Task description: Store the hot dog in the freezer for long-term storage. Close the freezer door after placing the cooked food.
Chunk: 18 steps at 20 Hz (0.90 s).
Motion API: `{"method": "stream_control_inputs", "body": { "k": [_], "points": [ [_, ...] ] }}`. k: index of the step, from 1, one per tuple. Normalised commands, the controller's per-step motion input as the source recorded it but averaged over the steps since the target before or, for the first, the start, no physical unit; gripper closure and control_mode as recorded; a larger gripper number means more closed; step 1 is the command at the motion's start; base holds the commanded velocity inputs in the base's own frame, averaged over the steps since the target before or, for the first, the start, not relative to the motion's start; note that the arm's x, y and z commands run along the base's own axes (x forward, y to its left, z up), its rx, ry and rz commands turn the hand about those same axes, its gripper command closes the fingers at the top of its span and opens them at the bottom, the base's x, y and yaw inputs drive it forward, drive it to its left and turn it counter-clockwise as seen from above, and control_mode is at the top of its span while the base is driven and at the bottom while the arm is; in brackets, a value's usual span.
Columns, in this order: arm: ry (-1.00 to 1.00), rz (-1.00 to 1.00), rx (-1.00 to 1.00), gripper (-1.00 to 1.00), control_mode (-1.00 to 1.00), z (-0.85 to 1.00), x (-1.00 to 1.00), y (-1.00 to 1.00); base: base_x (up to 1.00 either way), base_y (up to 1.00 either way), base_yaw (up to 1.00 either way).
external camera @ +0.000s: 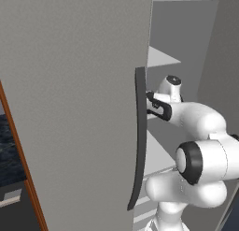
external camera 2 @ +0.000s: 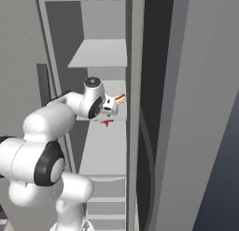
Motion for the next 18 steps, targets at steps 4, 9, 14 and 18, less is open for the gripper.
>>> {"method": "stream_control_inputs", "body": {
  "k": [4, 9, 14, 18],
  "points": [
    [0.0, 0.0, 0.0, -1.0, -1.0, 0.38, -0.72, 0.0, 0.0, 0.0, 0.0],
    [0.0, 0.0, 0.0, -1.0, -1.0, 0.36, -0.78, 0.0, 0.0, 0.0, 0.0],
    [0.05, 0.0, 0.0, -1.0, -1.0, 0.26, -0.78, 0.0, 0.0, 0.0, 0.0],
    [0.09, 0.0, 0.0, -1.0, -1.0, 0.17, -0.8, 0.0, 0.0, 0.0, 0.0]
  ]
}}
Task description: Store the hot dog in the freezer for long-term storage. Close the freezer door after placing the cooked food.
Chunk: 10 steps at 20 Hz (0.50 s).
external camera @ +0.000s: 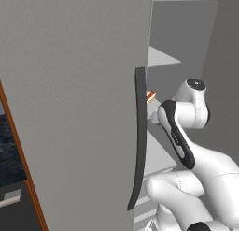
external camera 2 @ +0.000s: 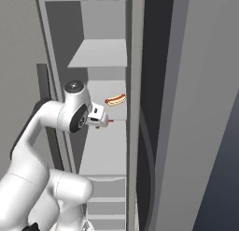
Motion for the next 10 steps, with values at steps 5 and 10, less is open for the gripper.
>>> {"method": "stream_control_inputs", "body": {
  "k": [5, 10],
  "points": [
    [0.12, 0.0, -0.02, -1.0, -1.0, 0.18, -0.79, 0.0, 0.0, 0.0, 0.0],
    [0.13, 0.0, -0.07, -1.0, -1.0, 0.13, -0.73, 0.0, 0.0, 0.0, 0.0]
  ]
}}
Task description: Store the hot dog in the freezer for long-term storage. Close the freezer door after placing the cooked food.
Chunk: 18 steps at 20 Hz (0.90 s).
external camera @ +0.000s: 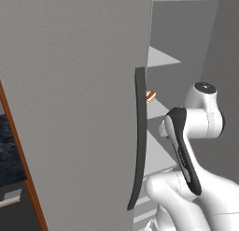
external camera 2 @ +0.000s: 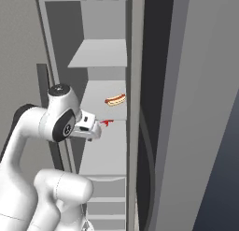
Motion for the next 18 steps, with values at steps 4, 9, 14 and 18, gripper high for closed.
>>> {"method": "stream_control_inputs", "body": {
  "k": [4, 9, 14, 18],
  "points": [
    [0.17, 0.0, -0.02, -1.0, -1.0, 0.27, -0.6, 0.0, 0.0, 0.0, 0.0],
    [0.23, 0.0, 0.02, -1.0, -1.0, 0.47, -0.38, 0.0, 0.0, 0.0, 0.0],
    [0.24, 0.0, 0.01, -1.0, -1.0, 0.15, -0.13, 0.0, 0.0, 0.0, 0.0],
    [0.15, 0.0, 0.0, -1.0, -1.0, -0.01, -0.04, 0.04, 0.0, 0.0, 0.0]
  ]
}}
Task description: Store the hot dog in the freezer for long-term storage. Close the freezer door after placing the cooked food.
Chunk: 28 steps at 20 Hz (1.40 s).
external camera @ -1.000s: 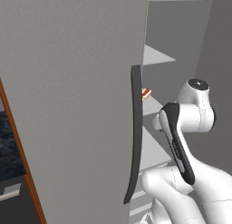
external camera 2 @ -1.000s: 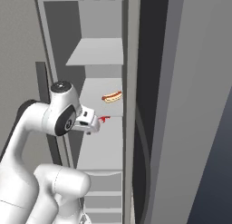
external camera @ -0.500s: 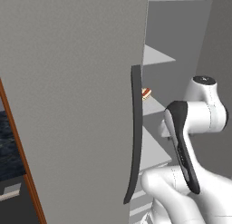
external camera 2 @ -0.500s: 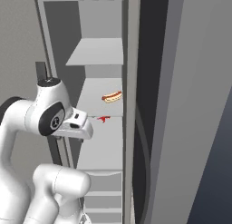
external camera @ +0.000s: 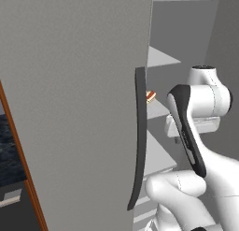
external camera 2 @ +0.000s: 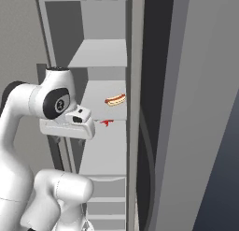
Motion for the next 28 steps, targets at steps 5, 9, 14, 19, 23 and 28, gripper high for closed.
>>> {"method": "stream_control_inputs", "body": {
  "k": [5, 9, 14, 19, 23, 28],
  "points": [
    [0.01, 0.0, 0.0, -1.0, -1.0, -0.03, -0.01, 0.01, 0.0, 0.0, 0.0],
    [0.0, 0.0, 0.0, -1.0, -1.0, -0.01, 0.0, 0.0, 0.0, 0.0, 0.0],
    [0.0, 0.0, 0.0, -1.0, -1.0, 0.0, 0.0, 0.0, 0.0, 0.0, 0.0],
    [0.0, 0.0, 0.0, -1.0, 1.0, -0.07, -0.21, 0.0, -0.12, 0.0, 0.0],
    [0.0, 0.0, 0.0, -1.0, 1.0, 0.0, 0.0, 0.0, -0.67, 0.0, 0.0],
    [0.0, 0.0, 0.0, -1.0, 1.0, 0.0, 0.0, 0.0, -0.47, 0.0, 0.08]
  ]
}}
